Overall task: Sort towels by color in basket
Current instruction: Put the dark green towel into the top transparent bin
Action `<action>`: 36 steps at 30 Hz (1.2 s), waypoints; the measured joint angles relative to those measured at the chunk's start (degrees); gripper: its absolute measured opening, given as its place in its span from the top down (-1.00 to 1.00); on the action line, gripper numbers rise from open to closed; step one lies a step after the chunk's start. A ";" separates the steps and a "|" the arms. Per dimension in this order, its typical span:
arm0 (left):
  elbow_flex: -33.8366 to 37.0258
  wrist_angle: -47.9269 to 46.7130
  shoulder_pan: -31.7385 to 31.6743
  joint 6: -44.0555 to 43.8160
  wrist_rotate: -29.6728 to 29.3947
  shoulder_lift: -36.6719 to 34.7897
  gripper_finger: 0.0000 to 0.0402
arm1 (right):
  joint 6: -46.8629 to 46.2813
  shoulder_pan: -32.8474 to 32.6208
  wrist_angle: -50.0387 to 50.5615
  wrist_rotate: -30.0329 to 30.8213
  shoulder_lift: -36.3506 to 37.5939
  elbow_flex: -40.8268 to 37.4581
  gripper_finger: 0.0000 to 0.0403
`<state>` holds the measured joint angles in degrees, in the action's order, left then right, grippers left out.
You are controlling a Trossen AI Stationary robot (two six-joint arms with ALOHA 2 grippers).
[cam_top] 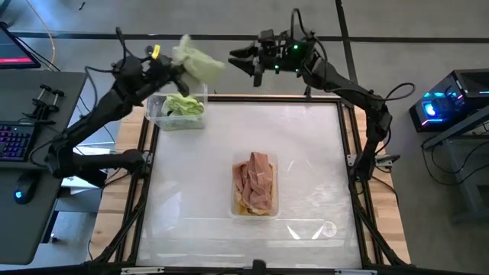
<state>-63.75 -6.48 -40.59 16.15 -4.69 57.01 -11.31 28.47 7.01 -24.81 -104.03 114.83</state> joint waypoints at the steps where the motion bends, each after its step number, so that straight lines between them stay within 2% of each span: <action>1: 0.00 -2.40 -1.07 1.96 -2.10 -0.66 0.89 | 1.09 0.33 0.13 0.82 0.00 0.13 0.25; 5: 0.83 -11.65 -6.92 3.46 -1.77 -0.08 0.93 | 4.08 1.73 1.24 6.79 -0.04 0.15 0.25; 9: 8.12 -13.28 -11.73 -0.60 -0.98 3.04 0.90 | 4.77 2.71 1.60 11.14 -0.73 0.17 0.25; 14: 14.95 -16.60 -15.10 -8.83 -8.37 6.94 0.81 | 2.60 3.45 3.45 11.35 -1.86 0.15 0.25; 17: 14.62 -22.66 -17.10 -12.42 -4.67 7.91 0.68 | 1.44 3.43 6.56 11.31 -1.77 0.15 0.25; 23: 9.20 -36.23 -22.26 -19.30 6.54 10.06 0.24 | 1.29 3.25 10.50 11.25 -1.81 0.13 0.25; 28: -0.51 -46.40 -24.87 -22.07 13.19 11.41 -0.05 | 1.29 3.25 10.37 11.81 -1.81 0.13 0.25; 33: -12.40 -56.66 -25.19 -21.23 14.66 12.67 -0.13 | 1.29 3.25 10.41 11.96 -1.81 0.13 0.25; 36: -15.05 -54.11 -25.01 -19.77 14.49 13.19 -0.09 | 1.02 3.06 10.36 12.34 -1.79 0.13 0.25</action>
<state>-78.80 -60.59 -65.60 -3.62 9.80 70.20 -10.30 31.54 17.37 -12.46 -105.82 114.96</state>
